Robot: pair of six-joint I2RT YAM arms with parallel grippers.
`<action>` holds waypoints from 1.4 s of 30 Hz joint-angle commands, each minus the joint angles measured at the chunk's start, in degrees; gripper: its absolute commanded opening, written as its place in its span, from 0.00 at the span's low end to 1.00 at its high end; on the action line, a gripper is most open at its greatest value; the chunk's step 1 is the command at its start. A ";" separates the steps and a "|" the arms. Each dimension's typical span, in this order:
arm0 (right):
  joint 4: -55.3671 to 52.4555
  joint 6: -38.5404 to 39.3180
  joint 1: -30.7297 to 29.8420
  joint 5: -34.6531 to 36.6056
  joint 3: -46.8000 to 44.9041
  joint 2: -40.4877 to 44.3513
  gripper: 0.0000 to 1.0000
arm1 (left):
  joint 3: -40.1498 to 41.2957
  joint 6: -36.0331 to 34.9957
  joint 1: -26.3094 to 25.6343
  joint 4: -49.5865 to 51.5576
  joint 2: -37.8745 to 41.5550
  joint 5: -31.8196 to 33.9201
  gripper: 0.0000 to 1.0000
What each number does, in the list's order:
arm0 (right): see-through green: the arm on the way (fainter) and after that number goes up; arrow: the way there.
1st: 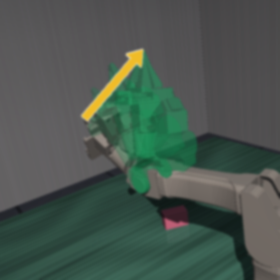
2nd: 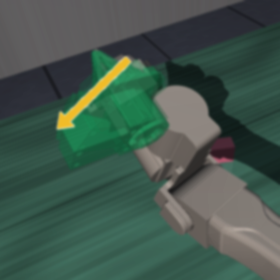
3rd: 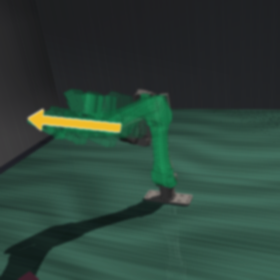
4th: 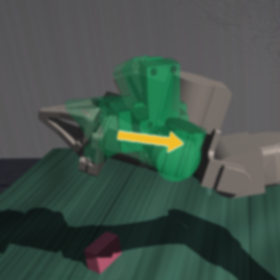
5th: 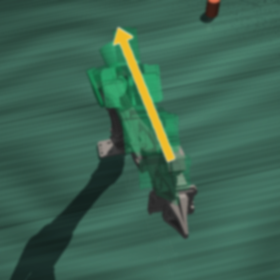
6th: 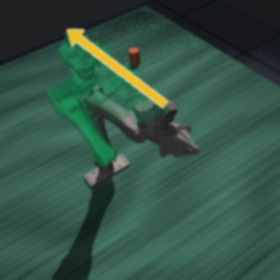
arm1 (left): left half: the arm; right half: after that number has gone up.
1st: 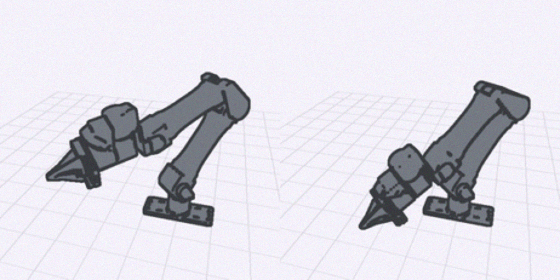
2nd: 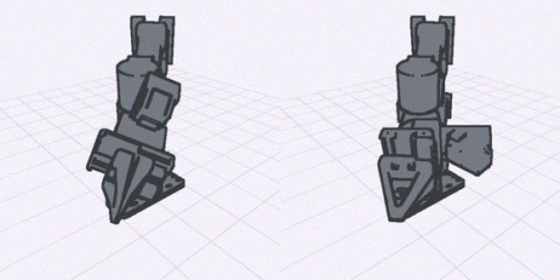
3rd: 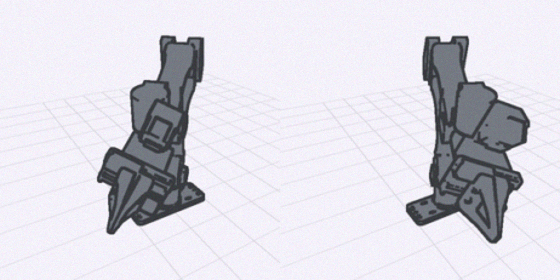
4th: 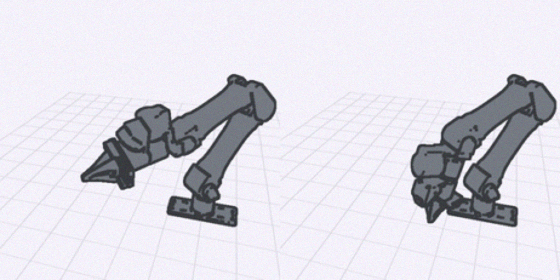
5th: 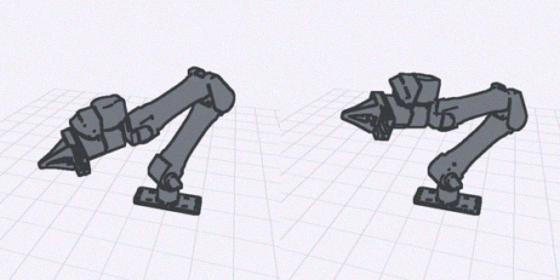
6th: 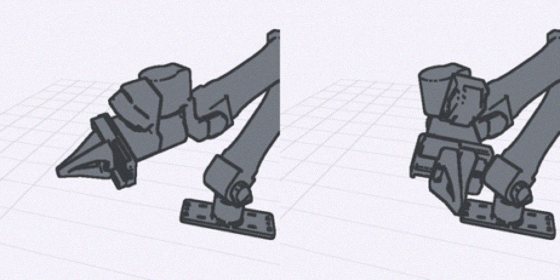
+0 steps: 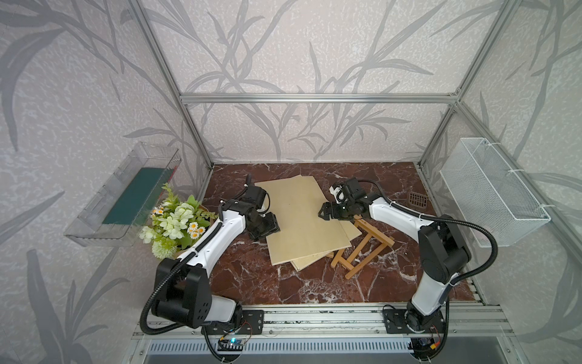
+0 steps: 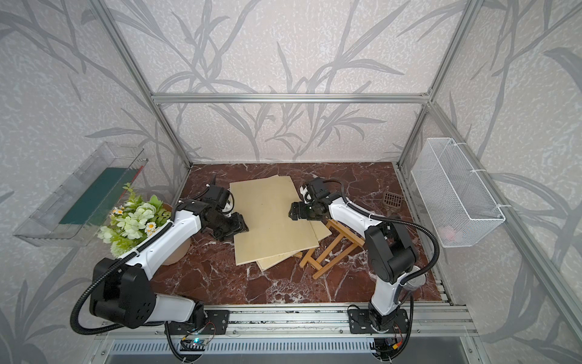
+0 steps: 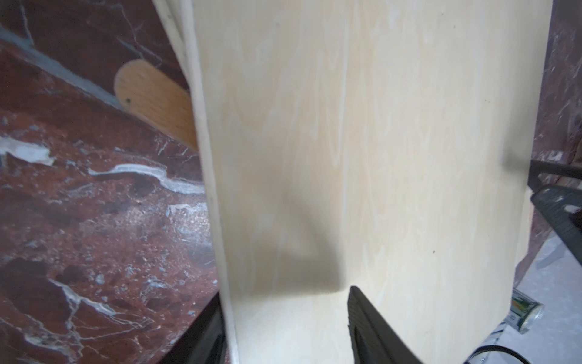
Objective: Assemble the easel
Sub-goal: Pick up the drawing board.
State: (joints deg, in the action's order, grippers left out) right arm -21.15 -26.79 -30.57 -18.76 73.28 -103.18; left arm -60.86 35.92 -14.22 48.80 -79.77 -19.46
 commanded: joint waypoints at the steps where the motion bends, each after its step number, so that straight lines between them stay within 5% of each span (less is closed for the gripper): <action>1: -1.93 0.21 -2.84 -5.25 -1.55 -0.80 0.87 | -0.54 1.21 -0.05 -3.93 2.91 -8.89 0.48; 16: -0.75 2.00 -4.39 -6.19 -1.42 -2.71 0.87 | 3.04 14.64 1.21 -28.38 5.12 -21.55 0.40; 22: 1.25 2.18 -4.46 -8.66 -1.04 -2.40 0.87 | 4.23 18.84 1.21 -37.16 4.97 -20.30 0.33; 33: 2.81 2.95 -5.11 -10.43 -0.93 -1.42 0.87 | 4.04 22.00 0.51 -42.89 3.92 -19.30 0.49; 42: 2.08 3.55 -5.63 -10.26 -0.07 -1.39 0.86 | 4.37 21.15 0.42 -41.95 4.52 -17.24 0.41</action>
State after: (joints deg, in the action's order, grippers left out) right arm -14.04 -23.73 -34.06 -21.98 73.78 -103.13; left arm -54.96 57.08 -12.51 13.69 -76.20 -32.93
